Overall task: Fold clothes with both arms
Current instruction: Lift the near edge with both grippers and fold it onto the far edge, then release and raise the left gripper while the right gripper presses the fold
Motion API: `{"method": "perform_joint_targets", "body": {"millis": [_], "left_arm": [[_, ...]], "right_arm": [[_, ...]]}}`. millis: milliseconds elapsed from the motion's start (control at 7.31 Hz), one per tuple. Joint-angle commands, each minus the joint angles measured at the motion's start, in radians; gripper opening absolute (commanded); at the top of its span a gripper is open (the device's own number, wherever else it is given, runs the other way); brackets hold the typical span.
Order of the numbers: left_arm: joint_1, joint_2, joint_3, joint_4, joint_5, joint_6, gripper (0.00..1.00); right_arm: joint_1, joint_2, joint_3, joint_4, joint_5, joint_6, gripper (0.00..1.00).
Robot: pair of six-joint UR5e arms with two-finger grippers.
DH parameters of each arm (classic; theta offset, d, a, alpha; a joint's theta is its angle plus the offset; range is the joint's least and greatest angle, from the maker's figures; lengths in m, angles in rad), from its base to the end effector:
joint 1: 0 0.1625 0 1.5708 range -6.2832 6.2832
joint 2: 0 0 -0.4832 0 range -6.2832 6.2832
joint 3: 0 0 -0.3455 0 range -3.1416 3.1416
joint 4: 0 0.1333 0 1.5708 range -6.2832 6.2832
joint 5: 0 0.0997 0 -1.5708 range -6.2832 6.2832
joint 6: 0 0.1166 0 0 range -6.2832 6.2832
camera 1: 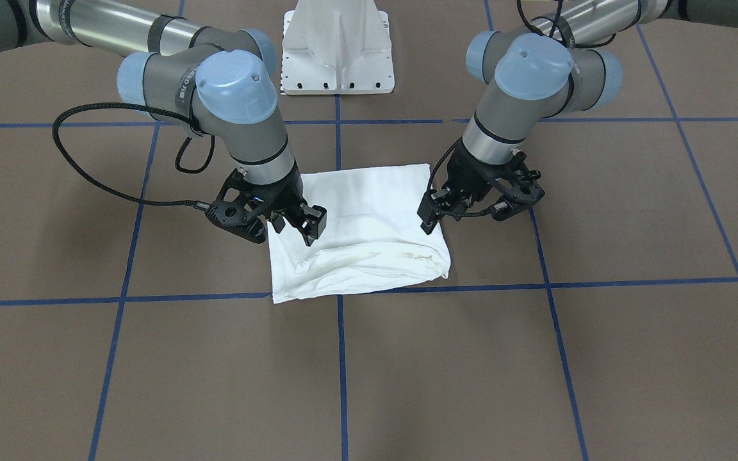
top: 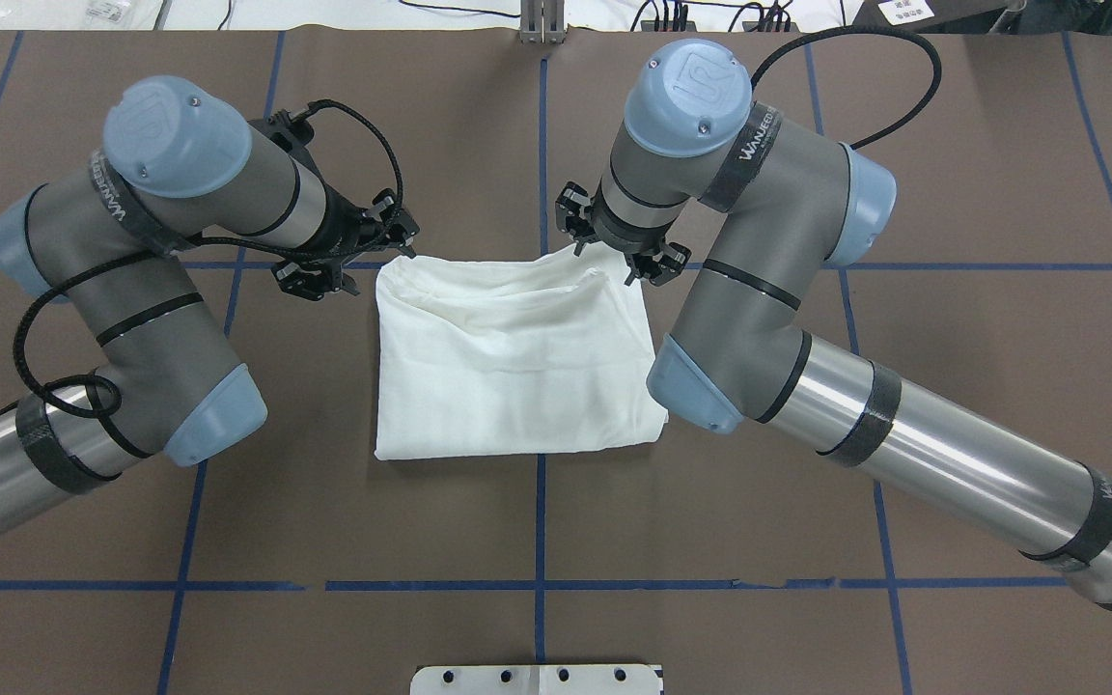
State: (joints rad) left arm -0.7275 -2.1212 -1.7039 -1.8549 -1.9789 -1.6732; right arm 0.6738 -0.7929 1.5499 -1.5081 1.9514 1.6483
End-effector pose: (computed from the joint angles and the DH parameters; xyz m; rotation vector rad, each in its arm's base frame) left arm 0.4390 -0.5074 0.3348 -0.0650 1.0361 -0.5582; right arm -0.5201 -0.5304 0.2705 -0.1066 -0.8902 0.5453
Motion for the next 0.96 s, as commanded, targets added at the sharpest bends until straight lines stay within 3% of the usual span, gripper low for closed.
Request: {"method": "perform_joint_targets", "body": {"millis": [0, 274, 411, 821], "left_arm": [[-0.041, 0.007, -0.005, 0.009, -0.004, 0.013, 1.0], [-0.091, 0.024, -0.035, 0.106, -0.005, 0.216, 1.0], [-0.114, 0.08, -0.08, 0.115, -0.005, 0.295, 1.0], [-0.162, 0.204, -0.178, 0.117, -0.006, 0.455, 1.0]], "right_arm": [[0.0, 0.006, -0.001, -0.001, 0.003, -0.011, 1.0], [-0.077, 0.018, -0.026, -0.012, -0.011, -0.063, 1.0], [-0.098, 0.067, -0.077, -0.015, -0.017, -0.123, 1.0], [-0.155, 0.237, -0.342, -0.015, -0.106, -0.345, 1.0]]}}
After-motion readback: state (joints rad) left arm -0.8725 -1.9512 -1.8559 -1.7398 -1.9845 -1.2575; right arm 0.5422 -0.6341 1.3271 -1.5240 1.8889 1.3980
